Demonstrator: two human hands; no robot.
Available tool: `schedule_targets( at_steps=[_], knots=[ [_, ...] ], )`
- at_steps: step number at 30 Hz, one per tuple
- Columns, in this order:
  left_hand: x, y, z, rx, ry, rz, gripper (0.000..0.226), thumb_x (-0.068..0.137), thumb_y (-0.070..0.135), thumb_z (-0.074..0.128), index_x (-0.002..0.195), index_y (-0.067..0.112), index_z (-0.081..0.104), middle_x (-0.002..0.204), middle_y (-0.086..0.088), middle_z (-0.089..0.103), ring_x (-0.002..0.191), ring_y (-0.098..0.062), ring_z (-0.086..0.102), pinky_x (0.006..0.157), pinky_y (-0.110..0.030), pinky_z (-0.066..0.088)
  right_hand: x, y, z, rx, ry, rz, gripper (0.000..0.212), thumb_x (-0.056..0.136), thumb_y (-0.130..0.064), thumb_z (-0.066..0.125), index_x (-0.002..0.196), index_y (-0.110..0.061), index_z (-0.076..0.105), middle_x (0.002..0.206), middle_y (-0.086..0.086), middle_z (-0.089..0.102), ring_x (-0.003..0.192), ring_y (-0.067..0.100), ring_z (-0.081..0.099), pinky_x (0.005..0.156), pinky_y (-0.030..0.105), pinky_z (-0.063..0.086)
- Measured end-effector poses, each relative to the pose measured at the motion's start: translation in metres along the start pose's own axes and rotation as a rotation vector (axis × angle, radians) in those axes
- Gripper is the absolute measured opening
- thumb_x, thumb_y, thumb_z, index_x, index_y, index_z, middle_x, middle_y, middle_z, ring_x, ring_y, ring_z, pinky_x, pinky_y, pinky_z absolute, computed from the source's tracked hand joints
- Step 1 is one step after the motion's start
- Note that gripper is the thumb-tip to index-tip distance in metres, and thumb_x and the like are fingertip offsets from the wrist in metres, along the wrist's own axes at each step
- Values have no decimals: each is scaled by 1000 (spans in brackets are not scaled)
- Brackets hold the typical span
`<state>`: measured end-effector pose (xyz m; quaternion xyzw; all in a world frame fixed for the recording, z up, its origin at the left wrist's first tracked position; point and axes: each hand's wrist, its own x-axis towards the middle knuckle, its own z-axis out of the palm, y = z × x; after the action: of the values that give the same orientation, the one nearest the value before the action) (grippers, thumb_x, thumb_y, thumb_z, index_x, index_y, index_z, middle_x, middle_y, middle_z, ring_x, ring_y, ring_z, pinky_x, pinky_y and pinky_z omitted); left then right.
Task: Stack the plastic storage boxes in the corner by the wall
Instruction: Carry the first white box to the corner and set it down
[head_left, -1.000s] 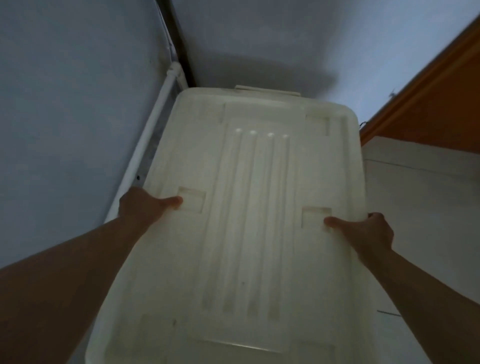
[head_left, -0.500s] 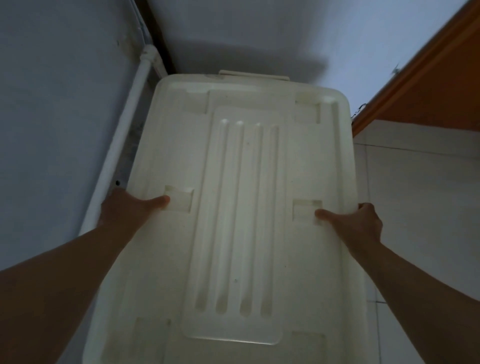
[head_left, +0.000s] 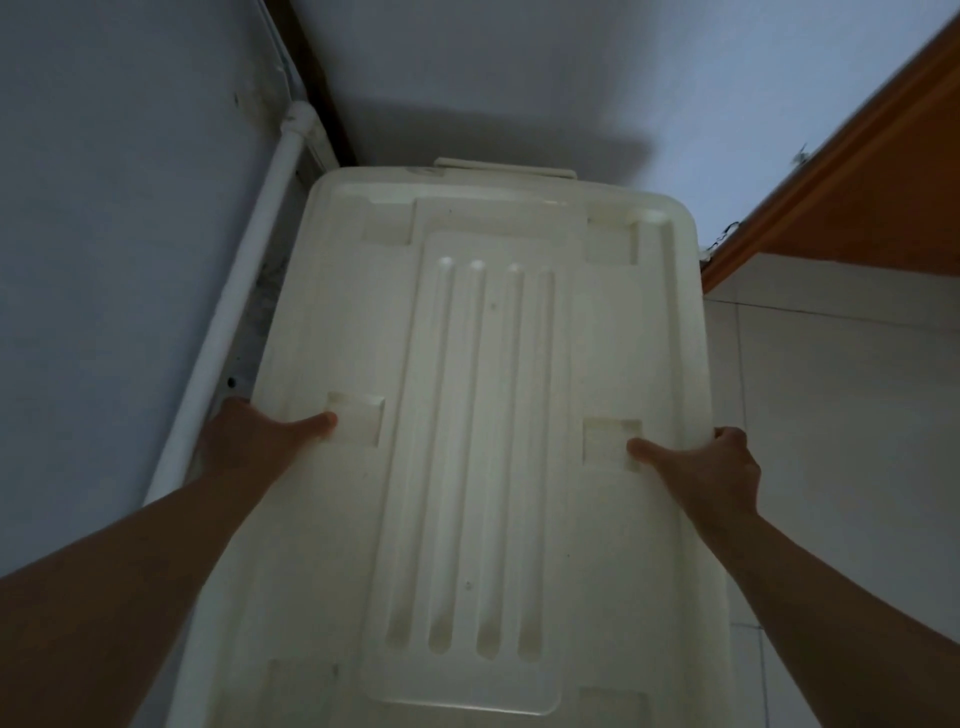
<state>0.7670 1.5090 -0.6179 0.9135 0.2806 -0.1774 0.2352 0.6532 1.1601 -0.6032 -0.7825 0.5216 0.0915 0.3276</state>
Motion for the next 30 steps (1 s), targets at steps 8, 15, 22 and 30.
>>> schedule_targets(
  at_steps=[8, 15, 22, 30],
  knots=[
    [10, -5, 1, -28, -44, 22, 110, 57, 49, 84, 140, -3, 35, 140, -21, 47, 128, -37, 48, 104, -46, 43, -2, 0, 3, 8, 16, 19, 98, 62, -39, 85, 136, 2, 34, 135, 22, 48, 125, 36, 48, 100, 40, 42],
    [21, -9, 1, -50, -60, 44, 121, 49, 55, 85, 143, -2, 33, 143, -19, 46, 130, -35, 47, 106, -47, 42, -8, 1, 5, 18, 26, 19, 96, 65, -38, 84, 136, 2, 34, 137, 22, 46, 127, 36, 45, 99, 39, 42],
    [23, -5, 4, 8, -39, 53, 118, 49, 57, 85, 139, -4, 38, 140, -20, 48, 128, -36, 49, 104, -45, 44, -9, 5, 6, 32, 41, 30, 98, 63, -39, 84, 137, 1, 34, 138, 22, 46, 128, 35, 45, 100, 38, 41],
    [26, 5, 3, 2, -57, 59, 122, 40, 63, 83, 135, -2, 44, 135, -19, 54, 123, -35, 54, 99, -47, 48, -4, 4, 2, 40, 24, 25, 98, 65, -37, 84, 139, 2, 31, 139, 22, 44, 129, 35, 44, 100, 39, 41]
  ],
)
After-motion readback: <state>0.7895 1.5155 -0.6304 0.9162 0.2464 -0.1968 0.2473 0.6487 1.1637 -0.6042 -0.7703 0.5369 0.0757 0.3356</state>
